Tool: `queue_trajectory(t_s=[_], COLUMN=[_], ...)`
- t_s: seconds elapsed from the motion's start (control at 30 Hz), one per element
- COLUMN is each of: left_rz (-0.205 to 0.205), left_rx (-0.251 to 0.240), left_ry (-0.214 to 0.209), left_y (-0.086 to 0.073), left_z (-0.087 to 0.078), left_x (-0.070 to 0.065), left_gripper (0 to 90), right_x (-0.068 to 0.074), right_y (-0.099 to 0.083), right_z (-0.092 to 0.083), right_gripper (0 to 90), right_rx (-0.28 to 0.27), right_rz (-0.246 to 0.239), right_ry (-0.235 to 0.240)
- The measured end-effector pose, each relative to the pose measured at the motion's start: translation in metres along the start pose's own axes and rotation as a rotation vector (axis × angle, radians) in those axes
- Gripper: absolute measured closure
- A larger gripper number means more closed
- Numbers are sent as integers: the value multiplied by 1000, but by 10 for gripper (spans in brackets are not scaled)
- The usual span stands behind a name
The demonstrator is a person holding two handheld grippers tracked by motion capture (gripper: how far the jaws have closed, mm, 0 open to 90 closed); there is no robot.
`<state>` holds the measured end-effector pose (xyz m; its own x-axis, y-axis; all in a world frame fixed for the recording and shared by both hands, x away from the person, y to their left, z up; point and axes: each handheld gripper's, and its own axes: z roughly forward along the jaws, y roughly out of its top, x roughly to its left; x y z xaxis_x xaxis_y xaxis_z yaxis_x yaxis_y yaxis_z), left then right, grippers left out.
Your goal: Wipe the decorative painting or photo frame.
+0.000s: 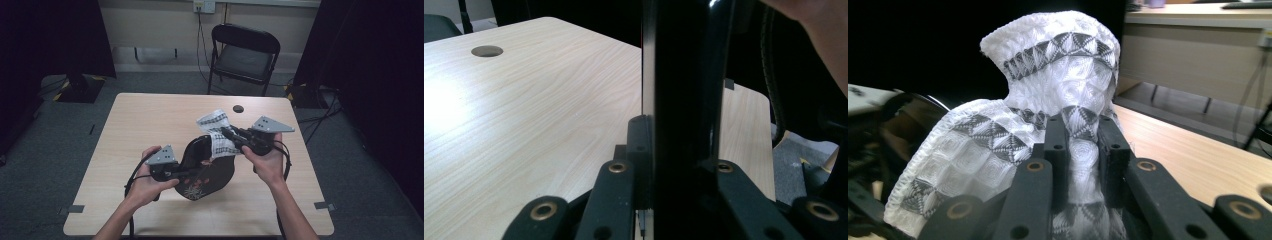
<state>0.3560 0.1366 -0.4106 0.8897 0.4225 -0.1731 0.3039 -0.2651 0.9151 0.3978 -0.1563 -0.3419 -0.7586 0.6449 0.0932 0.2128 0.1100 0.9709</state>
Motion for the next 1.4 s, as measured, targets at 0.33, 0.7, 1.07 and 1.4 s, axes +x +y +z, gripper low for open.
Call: queue_trajectory(t_s=[0.33, 0.7, 1.07, 1.4], left_rz=[34, 20, 20, 19], left_rx=[4, 13, 17, 20], left_ry=[11, 20, 24, 23], left_y=[-1, -3, -2, -3], left_z=[-1, 2, 3, 1], left_x=[-3, -3, -5, -5], left_gripper=[801, 794, 802, 805], right_x=[4, 14, -4, 26], right_y=[-2, 1, -7, 6], right_z=[-2, 2, -2, -3], right_gripper=[791, 790, 786, 777], right_rx=[-18, -49, -17, -76], right_rz=[11, -18, 19, -60], right_ry=[-14, 9, -42, 24])
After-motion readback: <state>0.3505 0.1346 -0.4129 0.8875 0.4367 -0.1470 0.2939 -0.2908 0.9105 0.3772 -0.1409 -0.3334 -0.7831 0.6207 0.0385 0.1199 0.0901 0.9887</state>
